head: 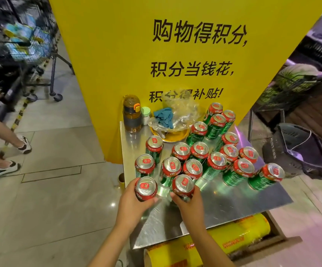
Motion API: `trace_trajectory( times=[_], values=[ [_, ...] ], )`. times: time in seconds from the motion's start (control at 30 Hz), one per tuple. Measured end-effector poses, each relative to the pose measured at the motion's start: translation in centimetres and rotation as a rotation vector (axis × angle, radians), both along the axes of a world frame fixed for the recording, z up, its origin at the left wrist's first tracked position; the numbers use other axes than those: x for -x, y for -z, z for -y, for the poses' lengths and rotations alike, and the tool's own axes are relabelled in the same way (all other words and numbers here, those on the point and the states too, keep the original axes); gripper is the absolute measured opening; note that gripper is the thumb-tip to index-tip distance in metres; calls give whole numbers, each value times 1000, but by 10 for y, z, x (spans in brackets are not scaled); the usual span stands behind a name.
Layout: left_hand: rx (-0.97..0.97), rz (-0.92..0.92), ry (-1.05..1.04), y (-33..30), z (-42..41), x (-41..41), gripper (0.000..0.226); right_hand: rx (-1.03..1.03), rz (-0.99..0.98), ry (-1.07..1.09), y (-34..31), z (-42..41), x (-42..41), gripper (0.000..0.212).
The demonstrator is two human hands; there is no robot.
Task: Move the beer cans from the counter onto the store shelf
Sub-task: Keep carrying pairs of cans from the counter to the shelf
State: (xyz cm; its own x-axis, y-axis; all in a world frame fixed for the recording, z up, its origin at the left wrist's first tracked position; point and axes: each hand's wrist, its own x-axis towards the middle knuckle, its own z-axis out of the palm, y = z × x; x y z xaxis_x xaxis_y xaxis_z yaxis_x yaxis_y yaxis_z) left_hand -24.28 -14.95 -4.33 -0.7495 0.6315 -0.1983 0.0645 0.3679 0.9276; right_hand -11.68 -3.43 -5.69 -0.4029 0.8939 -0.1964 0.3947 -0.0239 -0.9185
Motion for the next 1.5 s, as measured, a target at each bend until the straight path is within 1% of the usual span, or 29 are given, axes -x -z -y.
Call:
trace_trajectory(
  times=[0.2, 0.37, 0.47, 0.57, 0.67, 0.73, 0.77, 0.87, 1.0, 1.13, 1.2, 1.27, 1.4, 1.47, 1.5],
  values=[
    [9, -6, -127, -2, 12, -13, 58, 32, -51, -58, -8, 3, -17, 47],
    [-24, 51, -267, -5, 34, -26, 65, 61, -88, -184, -12, 4, -30, 42],
    [-63, 79, -391, -14, 50, -32, 73, 67, -122, -280, -18, 6, -31, 47],
    [-141, 119, -480, -25, 70, -38, 63, 150, -196, -344, -29, 13, -22, 49],
    [-204, 125, -563, -37, 96, -41, 54, 242, -275, -420, -43, 24, -8, 58],
    [-227, 116, -628, -45, 114, -41, 56, 275, -294, -466, -56, 34, 4, 64],
    [-235, 111, -664, -50, 125, -41, 58, 285, -301, -487, -63, 42, 10, 63],
    [-255, 81, -752, -69, 161, -40, 58, 290, -326, -575, -81, 72, 29, 59],
    [-248, 28, -861, -94, 233, -42, 66, 274, -321, -727, -94, 134, 55, 70],
    [-276, -28, -1021, -109, 315, -53, 45, 278, -280, -883, -99, 205, 82, 68],
    [-266, -45, -1114, -114, 358, -59, 42, 278, -271, -967, -102, 244, 94, 69],
    [-257, -47, -1208, -116, 402, -68, 45, 294, -260, -1050, -103, 286, 106, 73],
    [-238, -87, -1378, -117, 480, -86, 65, 358, -238, -1220, -104, 369, 124, 77],
    [-224, -106, -1449, -119, 513, -95, 67, 368, -240, -1302, -105, 408, 131, 76],
    [-220, -115, -1480, -119, 529, -98, 64, 373, -243, -1337, -106, 426, 135, 75]
  ],
)
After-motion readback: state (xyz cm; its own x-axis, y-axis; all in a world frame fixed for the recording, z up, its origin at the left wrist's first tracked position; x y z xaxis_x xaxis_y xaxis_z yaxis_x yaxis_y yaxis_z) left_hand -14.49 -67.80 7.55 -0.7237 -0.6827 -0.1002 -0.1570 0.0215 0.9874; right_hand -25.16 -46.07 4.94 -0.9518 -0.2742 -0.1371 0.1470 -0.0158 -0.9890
